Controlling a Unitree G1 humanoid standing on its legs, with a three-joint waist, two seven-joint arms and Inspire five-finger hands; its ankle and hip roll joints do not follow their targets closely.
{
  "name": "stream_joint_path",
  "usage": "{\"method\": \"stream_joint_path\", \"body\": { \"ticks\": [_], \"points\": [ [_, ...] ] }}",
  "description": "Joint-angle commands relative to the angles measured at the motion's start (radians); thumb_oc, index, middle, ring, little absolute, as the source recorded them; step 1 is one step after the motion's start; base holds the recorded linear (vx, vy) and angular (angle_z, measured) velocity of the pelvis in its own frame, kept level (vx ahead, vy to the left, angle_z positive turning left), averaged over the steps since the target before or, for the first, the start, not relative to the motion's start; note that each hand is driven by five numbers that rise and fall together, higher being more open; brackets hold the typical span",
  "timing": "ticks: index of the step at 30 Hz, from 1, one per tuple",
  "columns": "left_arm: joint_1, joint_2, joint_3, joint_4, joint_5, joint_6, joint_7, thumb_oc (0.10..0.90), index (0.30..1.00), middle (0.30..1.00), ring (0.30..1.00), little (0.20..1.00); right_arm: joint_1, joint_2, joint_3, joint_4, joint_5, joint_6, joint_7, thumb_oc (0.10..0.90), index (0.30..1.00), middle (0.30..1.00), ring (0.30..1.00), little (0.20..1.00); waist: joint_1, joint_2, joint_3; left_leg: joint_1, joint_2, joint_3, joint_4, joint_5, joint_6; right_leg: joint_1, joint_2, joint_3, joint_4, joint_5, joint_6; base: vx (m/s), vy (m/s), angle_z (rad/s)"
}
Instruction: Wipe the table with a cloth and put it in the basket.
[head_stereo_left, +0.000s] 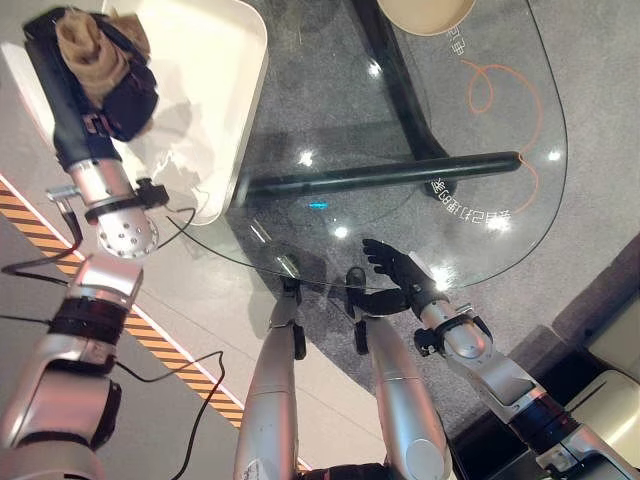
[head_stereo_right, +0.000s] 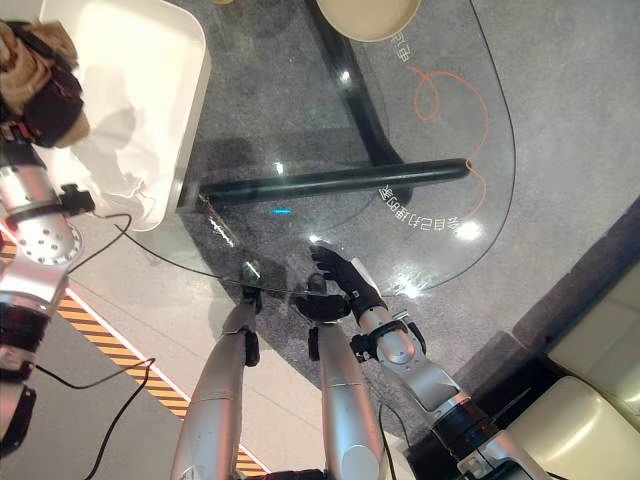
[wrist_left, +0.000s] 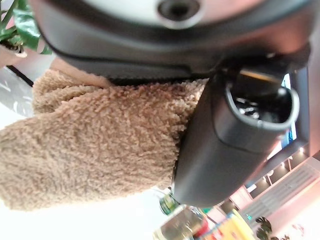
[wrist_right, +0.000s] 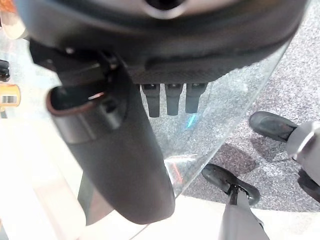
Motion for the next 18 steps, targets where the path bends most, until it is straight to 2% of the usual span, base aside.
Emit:
{"method": "stream_joint_path", "body": {
  "ticks": [1, 5, 9, 14, 15, 16, 17, 18],
  "points": [
    [-0.145, 0.094, -0.009, -0.015, 0.109, -0.015, 0.129, 0.100, 0.300, 0.300, 0.300, 0.200, 0.002, 0.020, 0.013, -0.063, 0.029, -0.041, 0.002, 0.800, 0.900, 0.900, 0.900, 0.900, -0.004, -0.040, -0.025, -0.025, -0.059, 0.107, 0.146, -0.174, 0.059, 0.047, 0.016, 0.095, -0.263, 0.183, 0.060, 0.01, 0.059, -0.01],
    [-0.201, 0.108, -0.053, 0.042, 0.096, 0.022, 0.182, 0.100, 0.300, 0.300, 0.300, 0.200, -0.010, 0.000, 0.017, -0.046, 0.044, -0.063, -0.003, 0.800, 0.900, 0.900, 0.900, 0.900, -0.020, -0.040, -0.025, -0.057, -0.053, 0.105, 0.146, -0.179, 0.059, -0.019, 0.013, 0.085, -0.242, 0.191, 0.062, 0.01, 0.058, 0.00],
    [-0.253, 0.105, -0.092, 0.104, 0.027, 0.052, 0.175, 0.100, 0.300, 0.300, 0.300, 0.200, -0.031, -0.015, 0.026, -0.024, 0.061, -0.082, -0.008, 0.800, 0.900, 0.900, 0.900, 0.900, -0.031, -0.032, -0.025, -0.083, -0.053, 0.100, 0.154, -0.181, 0.059, -0.075, 0.014, 0.078, -0.208, 0.190, 0.062, 0.01, 0.068, 0.01],
    [-0.313, 0.075, -0.160, 0.186, -0.029, 0.150, 0.051, 0.100, 0.300, 0.300, 0.300, 0.200, -0.059, -0.018, 0.026, -0.010, 0.066, -0.072, 0.004, 0.800, 0.900, 0.900, 0.900, 0.900, -0.045, -0.019, -0.025, -0.105, -0.056, 0.099, 0.156, -0.175, 0.059, -0.127, 0.017, 0.076, -0.173, 0.192, 0.061, 0.00, 0.057, 0.01],
    [-0.327, 0.063, -0.174, 0.215, -0.052, 0.177, -0.014, 0.100, 0.300, 0.300, 0.300, 0.200, -0.068, -0.018, 0.025, 0.000, 0.065, -0.074, 0.008, 0.800, 0.900, 0.900, 0.900, 0.900, -0.049, -0.016, -0.025, -0.109, -0.057, 0.101, 0.156, -0.173, 0.059, -0.139, 0.021, 0.077, -0.163, 0.192, 0.060, 0.00, 0.042, 0.00],
    [-0.331, 0.061, -0.178, 0.226, -0.055, 0.181, -0.032, 0.100, 0.300, 0.300, 0.300, 0.200, -0.069, -0.018, 0.024, 0.003, 0.063, -0.076, 0.010, 0.800, 0.900, 0.900, 0.900, 0.900, -0.050, -0.015, -0.025, -0.109, -0.057, 0.102, 0.156, -0.173, 0.059, -0.141, 0.021, 0.077, -0.162, 0.192, 0.060, 0.00, 0.052, -0.03],
    [-0.341, 0.047, -0.189, 0.263, -0.082, 0.205, -0.110, 0.100, 0.300, 0.300, 0.300, 0.200, -0.083, -0.018, 0.025, 0.016, 0.065, -0.081, 0.013, 0.800, 0.900, 0.900, 0.900, 0.900, -0.055, -0.014, -0.025, -0.110, -0.058, 0.105, 0.154, -0.169, 0.060, -0.148, 0.025, 0.079, -0.156, 0.195, 0.060, 0.00, 0.027, -0.05],
    [-0.346, 0.045, -0.194, 0.272, -0.089, 0.211, -0.130, 0.100, 0.300, 0.300, 0.300, 0.200, -0.087, -0.018, 0.026, 0.019, 0.067, -0.082, 0.012, 0.800, 0.900, 0.900, 0.900, 0.900, -0.056, -0.015, -0.025, -0.111, -0.058, 0.106, 0.155, -0.169, 0.059, -0.150, 0.026, 0.079, -0.155, 0.195, 0.061, 0.00, 0.024, -0.06]
  ]
}}
